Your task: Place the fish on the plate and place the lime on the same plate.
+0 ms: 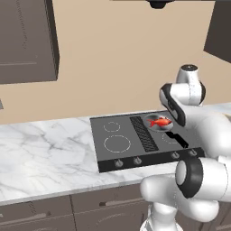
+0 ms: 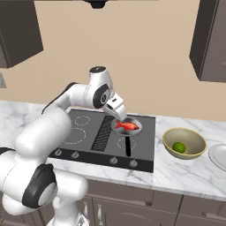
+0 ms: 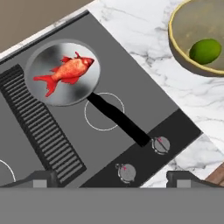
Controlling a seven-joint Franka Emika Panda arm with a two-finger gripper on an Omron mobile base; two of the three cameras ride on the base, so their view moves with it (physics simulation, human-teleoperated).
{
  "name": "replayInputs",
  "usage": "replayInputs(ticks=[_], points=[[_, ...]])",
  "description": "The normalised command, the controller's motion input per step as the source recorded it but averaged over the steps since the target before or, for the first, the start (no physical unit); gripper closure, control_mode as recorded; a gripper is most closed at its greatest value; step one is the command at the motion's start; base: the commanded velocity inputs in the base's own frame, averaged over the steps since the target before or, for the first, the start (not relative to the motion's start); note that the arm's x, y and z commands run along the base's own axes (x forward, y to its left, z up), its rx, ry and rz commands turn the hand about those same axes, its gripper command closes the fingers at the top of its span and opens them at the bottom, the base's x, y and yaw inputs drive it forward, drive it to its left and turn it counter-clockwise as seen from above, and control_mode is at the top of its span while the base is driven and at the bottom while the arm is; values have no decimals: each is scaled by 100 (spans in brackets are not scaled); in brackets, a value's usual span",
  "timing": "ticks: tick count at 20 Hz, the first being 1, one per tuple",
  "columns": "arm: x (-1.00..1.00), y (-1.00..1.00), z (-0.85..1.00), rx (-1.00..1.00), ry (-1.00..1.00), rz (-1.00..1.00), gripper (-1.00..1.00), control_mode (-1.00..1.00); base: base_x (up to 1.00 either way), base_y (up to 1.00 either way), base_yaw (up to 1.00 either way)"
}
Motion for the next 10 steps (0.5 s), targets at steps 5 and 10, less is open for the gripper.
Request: replayInputs(ticks=[5, 10], points=[[42, -13, -35, 11, 0, -17, -100, -100, 0, 0, 0], [37, -4, -23, 14, 0, -15, -100, -100, 0, 0, 0]])
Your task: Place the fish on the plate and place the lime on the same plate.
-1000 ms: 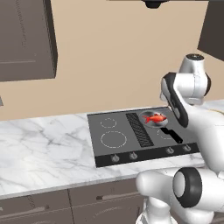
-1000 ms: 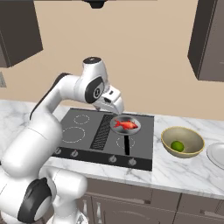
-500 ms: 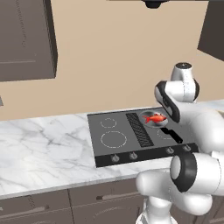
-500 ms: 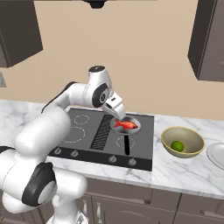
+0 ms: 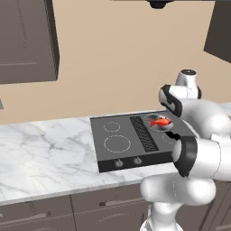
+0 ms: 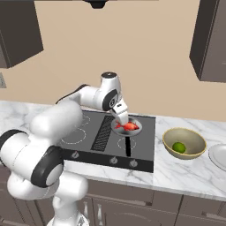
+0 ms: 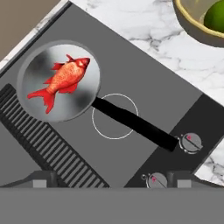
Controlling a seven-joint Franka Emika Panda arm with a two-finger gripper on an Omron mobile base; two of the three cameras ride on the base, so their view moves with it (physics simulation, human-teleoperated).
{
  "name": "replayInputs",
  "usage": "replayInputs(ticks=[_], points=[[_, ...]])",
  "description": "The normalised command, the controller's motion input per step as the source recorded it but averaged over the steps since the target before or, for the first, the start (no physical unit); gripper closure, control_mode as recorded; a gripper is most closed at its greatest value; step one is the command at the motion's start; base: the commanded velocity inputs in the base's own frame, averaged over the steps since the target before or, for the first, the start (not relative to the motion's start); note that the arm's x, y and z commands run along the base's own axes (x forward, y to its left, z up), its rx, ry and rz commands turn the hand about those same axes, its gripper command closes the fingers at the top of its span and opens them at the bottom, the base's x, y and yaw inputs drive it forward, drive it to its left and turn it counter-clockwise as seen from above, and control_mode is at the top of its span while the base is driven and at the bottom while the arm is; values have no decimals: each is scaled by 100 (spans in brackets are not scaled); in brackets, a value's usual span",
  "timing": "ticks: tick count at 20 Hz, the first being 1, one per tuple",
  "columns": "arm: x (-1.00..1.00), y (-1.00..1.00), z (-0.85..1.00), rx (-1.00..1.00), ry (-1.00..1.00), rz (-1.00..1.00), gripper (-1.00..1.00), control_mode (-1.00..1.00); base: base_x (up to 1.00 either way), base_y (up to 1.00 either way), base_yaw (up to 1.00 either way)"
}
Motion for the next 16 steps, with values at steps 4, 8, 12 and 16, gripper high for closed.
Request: replayInputs(ticks=[4, 8, 12, 16], points=[[53, 0, -17, 3, -2, -11, -100, -100, 0, 0, 0], [57, 0, -25, 0, -1, -5, -100, -100, 0, 0, 0], [51, -6, -35, 0, -1, 0, -100, -100, 0, 0, 0], [47, -8, -40, 0, 0, 0, -100, -100, 0, 0, 0]])
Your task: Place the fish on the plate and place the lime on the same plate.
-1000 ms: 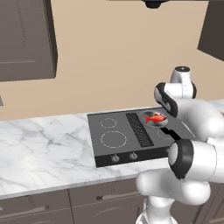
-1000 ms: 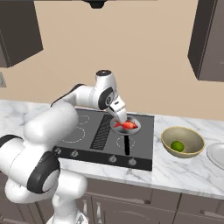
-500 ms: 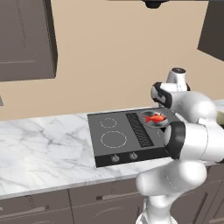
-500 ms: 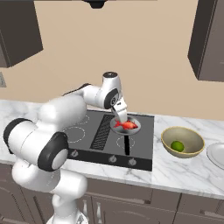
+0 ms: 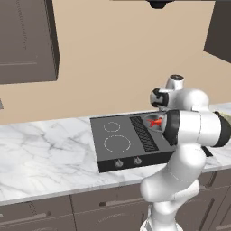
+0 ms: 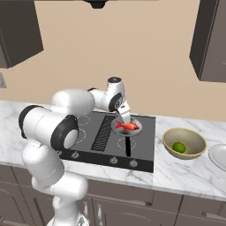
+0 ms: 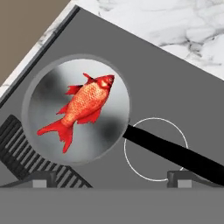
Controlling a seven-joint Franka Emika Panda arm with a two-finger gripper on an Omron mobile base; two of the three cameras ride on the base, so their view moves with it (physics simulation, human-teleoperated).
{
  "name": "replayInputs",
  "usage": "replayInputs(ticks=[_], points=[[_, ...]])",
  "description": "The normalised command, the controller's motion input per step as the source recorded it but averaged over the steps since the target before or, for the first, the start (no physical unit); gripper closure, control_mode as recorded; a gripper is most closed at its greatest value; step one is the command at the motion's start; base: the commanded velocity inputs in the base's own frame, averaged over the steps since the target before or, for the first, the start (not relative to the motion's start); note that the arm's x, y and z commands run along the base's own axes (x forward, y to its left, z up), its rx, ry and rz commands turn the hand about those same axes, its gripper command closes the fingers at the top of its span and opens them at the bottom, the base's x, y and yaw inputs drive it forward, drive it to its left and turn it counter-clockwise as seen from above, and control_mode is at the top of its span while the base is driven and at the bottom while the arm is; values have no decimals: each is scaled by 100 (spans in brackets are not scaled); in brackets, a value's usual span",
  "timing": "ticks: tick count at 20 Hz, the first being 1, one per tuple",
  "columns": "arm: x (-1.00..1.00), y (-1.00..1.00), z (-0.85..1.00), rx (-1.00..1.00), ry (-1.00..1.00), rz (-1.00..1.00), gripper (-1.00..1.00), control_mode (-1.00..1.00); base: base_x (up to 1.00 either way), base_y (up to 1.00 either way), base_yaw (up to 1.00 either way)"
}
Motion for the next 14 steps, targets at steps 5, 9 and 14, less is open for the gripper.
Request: replayInputs(ticks=[5, 9, 14], points=[[40, -12, -41, 0, 0, 0, -100, -100, 0, 0, 0], [38, -11, -35, 0, -1, 0, -100, -100, 0, 0, 0], [34, -11, -34, 0, -3, 0, -100, -100, 0, 0, 0]])
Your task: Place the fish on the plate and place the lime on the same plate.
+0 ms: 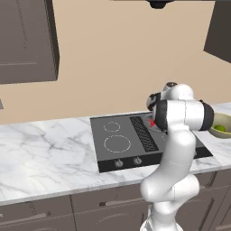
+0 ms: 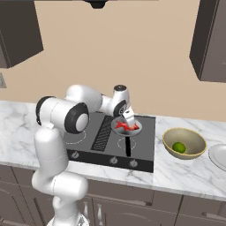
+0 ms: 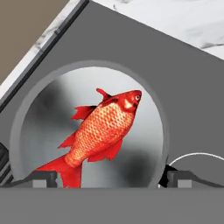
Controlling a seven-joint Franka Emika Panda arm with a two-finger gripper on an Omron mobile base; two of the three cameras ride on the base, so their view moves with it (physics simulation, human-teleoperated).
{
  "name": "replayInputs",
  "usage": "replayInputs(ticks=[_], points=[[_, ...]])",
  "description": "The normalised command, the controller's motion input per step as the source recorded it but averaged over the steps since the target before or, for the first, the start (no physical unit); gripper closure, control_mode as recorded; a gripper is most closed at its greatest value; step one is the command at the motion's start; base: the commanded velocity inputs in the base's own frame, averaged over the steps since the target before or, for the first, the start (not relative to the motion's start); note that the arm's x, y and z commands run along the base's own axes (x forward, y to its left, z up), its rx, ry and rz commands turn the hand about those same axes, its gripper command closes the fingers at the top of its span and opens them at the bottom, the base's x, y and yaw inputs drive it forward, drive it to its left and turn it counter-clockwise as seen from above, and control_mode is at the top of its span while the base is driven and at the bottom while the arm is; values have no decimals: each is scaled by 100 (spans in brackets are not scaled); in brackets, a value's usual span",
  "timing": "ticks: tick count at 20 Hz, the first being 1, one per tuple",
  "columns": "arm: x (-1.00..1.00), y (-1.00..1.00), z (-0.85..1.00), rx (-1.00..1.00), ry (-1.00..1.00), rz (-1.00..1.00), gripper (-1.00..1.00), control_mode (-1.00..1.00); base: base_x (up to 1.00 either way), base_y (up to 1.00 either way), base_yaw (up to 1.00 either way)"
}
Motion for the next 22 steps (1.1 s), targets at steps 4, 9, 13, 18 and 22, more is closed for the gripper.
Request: replayInputs(ticks=[4, 9, 13, 18, 22], points=[[29, -11, -33, 0, -5, 0, -100, -100, 0, 0, 0], [9, -11, -27, 0, -6, 0, -100, -100, 0, 0, 0], [0, -11, -12, 0, -2, 0, -100, -100, 0, 0, 0], [0, -2, -4, 0, 0, 0, -100, -100, 0, 0, 0], [1, 0, -7, 0, 0, 0, -100, -100, 0, 0, 0]])
